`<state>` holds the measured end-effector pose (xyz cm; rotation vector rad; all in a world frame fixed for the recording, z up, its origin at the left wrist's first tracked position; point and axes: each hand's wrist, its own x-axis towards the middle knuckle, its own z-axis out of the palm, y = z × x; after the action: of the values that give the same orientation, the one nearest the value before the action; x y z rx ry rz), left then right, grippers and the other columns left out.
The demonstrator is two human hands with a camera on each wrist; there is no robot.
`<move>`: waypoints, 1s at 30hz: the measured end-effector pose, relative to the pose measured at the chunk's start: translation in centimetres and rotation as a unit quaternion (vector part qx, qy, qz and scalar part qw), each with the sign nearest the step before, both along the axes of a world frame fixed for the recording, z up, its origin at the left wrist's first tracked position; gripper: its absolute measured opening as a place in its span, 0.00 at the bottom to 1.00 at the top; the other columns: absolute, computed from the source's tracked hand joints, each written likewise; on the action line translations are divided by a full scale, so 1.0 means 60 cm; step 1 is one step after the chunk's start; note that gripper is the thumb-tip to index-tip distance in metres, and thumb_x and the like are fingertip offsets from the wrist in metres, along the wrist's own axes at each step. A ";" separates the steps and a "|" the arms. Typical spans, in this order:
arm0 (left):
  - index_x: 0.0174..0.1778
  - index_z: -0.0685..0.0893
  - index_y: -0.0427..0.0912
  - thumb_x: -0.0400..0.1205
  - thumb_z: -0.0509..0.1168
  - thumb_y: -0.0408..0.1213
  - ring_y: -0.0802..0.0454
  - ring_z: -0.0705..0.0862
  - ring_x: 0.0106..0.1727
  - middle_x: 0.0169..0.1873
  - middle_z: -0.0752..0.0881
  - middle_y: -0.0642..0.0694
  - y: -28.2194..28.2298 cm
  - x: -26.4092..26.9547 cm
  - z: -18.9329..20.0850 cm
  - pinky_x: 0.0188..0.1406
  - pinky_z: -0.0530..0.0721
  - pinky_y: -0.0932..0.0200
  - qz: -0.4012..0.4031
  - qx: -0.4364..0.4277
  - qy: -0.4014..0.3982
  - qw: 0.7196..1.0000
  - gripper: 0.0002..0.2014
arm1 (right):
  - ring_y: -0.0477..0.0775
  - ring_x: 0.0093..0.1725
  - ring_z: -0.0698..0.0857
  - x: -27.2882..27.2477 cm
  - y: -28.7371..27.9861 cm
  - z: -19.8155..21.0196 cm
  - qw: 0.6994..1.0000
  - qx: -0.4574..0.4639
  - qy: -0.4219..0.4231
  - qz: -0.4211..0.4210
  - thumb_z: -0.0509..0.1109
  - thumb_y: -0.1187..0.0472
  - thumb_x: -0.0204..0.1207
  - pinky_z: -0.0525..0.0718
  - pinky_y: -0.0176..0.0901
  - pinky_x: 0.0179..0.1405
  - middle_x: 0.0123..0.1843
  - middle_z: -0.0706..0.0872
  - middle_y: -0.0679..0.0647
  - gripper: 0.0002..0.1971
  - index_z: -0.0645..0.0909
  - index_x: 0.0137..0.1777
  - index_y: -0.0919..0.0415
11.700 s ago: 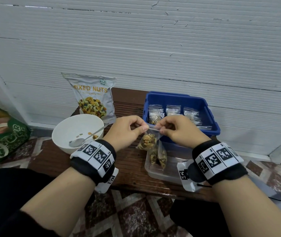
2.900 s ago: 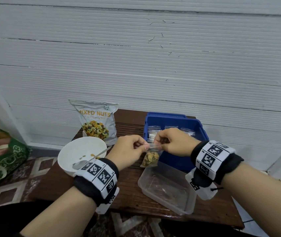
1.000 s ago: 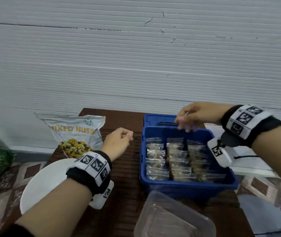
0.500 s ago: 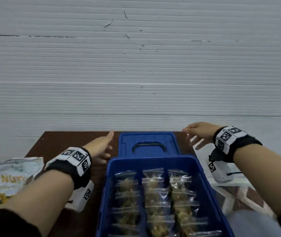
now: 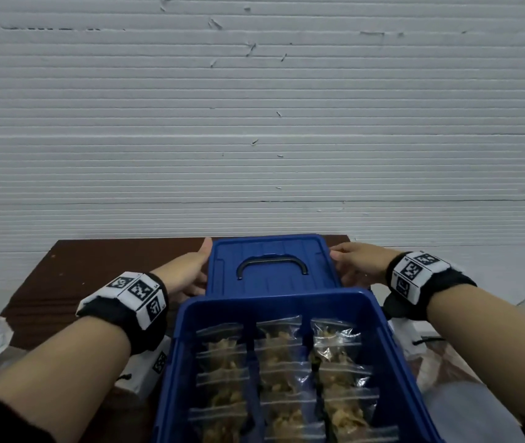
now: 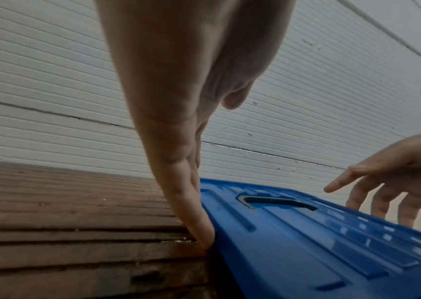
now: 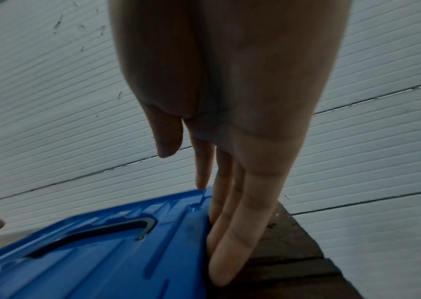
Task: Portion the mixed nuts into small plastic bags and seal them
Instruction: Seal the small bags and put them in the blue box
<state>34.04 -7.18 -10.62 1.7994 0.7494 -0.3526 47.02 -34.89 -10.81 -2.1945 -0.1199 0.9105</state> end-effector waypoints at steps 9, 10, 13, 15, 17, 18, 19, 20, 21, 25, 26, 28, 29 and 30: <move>0.73 0.68 0.51 0.86 0.45 0.60 0.40 0.85 0.55 0.58 0.82 0.40 -0.010 -0.009 0.087 0.47 0.85 0.49 0.021 -0.035 -0.113 0.993 0.25 | 0.59 0.48 0.83 -0.003 -0.012 0.110 0.992 0.091 -0.079 -0.037 0.58 0.65 0.86 0.85 0.57 0.49 0.55 0.82 0.59 0.21 0.66 0.78 0.60; 0.70 0.69 0.53 0.86 0.45 0.59 0.43 0.85 0.52 0.54 0.83 0.42 -0.012 -0.010 0.102 0.45 0.84 0.51 0.022 -0.034 -0.131 0.991 0.22 | 0.60 0.51 0.83 -0.005 -0.014 0.127 0.990 0.098 -0.094 -0.038 0.58 0.66 0.86 0.86 0.56 0.50 0.58 0.82 0.59 0.22 0.64 0.79 0.61; 0.63 0.72 0.52 0.87 0.46 0.58 0.50 0.85 0.46 0.50 0.83 0.46 -0.020 -0.022 0.148 0.41 0.83 0.55 0.013 0.004 -0.182 0.983 0.18 | 0.56 0.51 0.83 -0.017 -0.023 0.171 0.981 0.109 -0.152 -0.050 0.62 0.67 0.84 0.84 0.53 0.51 0.56 0.82 0.56 0.25 0.64 0.80 0.65; 0.64 0.74 0.48 0.86 0.49 0.58 0.49 0.86 0.47 0.53 0.84 0.45 -0.024 -0.035 0.172 0.43 0.84 0.54 -0.004 0.036 -0.207 0.978 0.21 | 0.54 0.49 0.83 -0.029 -0.031 0.197 0.975 0.114 -0.182 -0.057 0.66 0.67 0.81 0.84 0.50 0.51 0.52 0.83 0.54 0.26 0.66 0.79 0.67; 0.67 0.76 0.44 0.85 0.52 0.58 0.46 0.87 0.51 0.54 0.85 0.43 -0.028 -0.055 0.191 0.49 0.86 0.49 -0.014 0.053 -0.225 0.973 0.24 | 0.55 0.52 0.83 -0.047 -0.042 0.218 0.972 0.113 -0.199 -0.057 0.69 0.67 0.79 0.83 0.49 0.51 0.53 0.83 0.54 0.28 0.67 0.78 0.67; 0.70 0.75 0.42 0.85 0.54 0.58 0.44 0.87 0.53 0.54 0.86 0.42 -0.030 -0.067 0.196 0.52 0.87 0.46 -0.012 0.054 -0.228 0.972 0.26 | 0.55 0.51 0.83 -0.059 -0.047 0.226 0.971 0.111 -0.203 -0.055 0.70 0.66 0.78 0.83 0.49 0.50 0.53 0.83 0.54 0.29 0.67 0.78 0.66; 0.72 0.74 0.42 0.84 0.57 0.57 0.43 0.88 0.54 0.55 0.86 0.41 -0.033 -0.080 0.198 0.56 0.87 0.44 -0.009 0.058 -0.229 0.972 0.27 | 0.54 0.51 0.84 -0.072 -0.053 0.231 0.971 0.109 -0.205 -0.051 0.71 0.66 0.78 0.84 0.49 0.49 0.53 0.83 0.54 0.29 0.67 0.78 0.66; 0.75 0.71 0.42 0.83 0.60 0.56 0.43 0.88 0.54 0.56 0.86 0.41 -0.035 -0.095 0.198 0.58 0.86 0.42 -0.007 0.066 -0.226 0.972 0.28 | 0.53 0.49 0.84 -0.087 -0.059 0.234 0.972 0.106 -0.206 -0.047 0.71 0.66 0.78 0.83 0.48 0.48 0.52 0.84 0.53 0.29 0.67 0.78 0.65; 0.76 0.70 0.43 0.82 0.63 0.54 0.42 0.88 0.54 0.57 0.86 0.41 -0.038 -0.111 0.197 0.59 0.85 0.41 -0.008 0.078 -0.221 0.972 0.29 | 0.52 0.48 0.84 -0.104 -0.065 0.236 0.972 0.103 -0.206 -0.043 0.70 0.66 0.78 0.83 0.48 0.47 0.51 0.84 0.52 0.29 0.68 0.78 0.64; 0.76 0.69 0.44 0.78 0.72 0.41 0.44 0.87 0.55 0.54 0.86 0.40 -0.049 -0.172 0.181 0.58 0.85 0.45 -0.020 0.128 -0.189 0.973 0.31 | 0.52 0.44 0.84 -0.174 -0.086 0.226 0.976 0.089 -0.196 -0.027 0.70 0.69 0.78 0.85 0.45 0.41 0.49 0.85 0.55 0.29 0.68 0.78 0.63; 0.76 0.69 0.44 0.77 0.74 0.38 0.44 0.87 0.55 0.53 0.86 0.40 -0.054 -0.188 0.175 0.58 0.85 0.45 -0.024 0.133 -0.182 0.974 0.32 | 0.52 0.43 0.84 -0.192 -0.093 0.220 0.977 0.084 -0.192 -0.025 0.70 0.71 0.78 0.85 0.44 0.39 0.48 0.85 0.56 0.29 0.68 0.78 0.63; 0.75 0.70 0.45 0.75 0.76 0.36 0.44 0.87 0.54 0.51 0.86 0.41 -0.062 -0.220 0.163 0.58 0.85 0.44 -0.036 0.151 -0.170 0.973 0.34 | 0.53 0.44 0.85 -0.227 -0.105 0.207 0.979 0.071 -0.188 -0.020 0.70 0.72 0.77 0.85 0.43 0.38 0.50 0.85 0.58 0.31 0.67 0.79 0.62; 0.75 0.70 0.45 0.74 0.77 0.35 0.44 0.86 0.53 0.51 0.86 0.42 -0.066 -0.235 0.156 0.59 0.85 0.43 -0.043 0.161 -0.166 0.972 0.34 | 0.54 0.44 0.85 -0.243 -0.111 0.200 0.980 0.065 -0.186 -0.019 0.70 0.73 0.76 0.85 0.44 0.38 0.51 0.85 0.60 0.31 0.67 0.79 0.62; 0.74 0.70 0.46 0.73 0.78 0.35 0.44 0.86 0.54 0.50 0.86 0.43 -0.071 -0.249 0.151 0.59 0.85 0.42 -0.047 0.166 -0.162 0.972 0.34 | 0.54 0.44 0.84 -0.259 -0.116 0.194 0.981 0.062 -0.184 -0.018 0.70 0.74 0.76 0.86 0.44 0.38 0.51 0.85 0.61 0.31 0.68 0.79 0.62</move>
<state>19.13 -11.44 -1.57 2.1460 0.5142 0.0124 31.49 -41.86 0.83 -2.2169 -0.3031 0.4548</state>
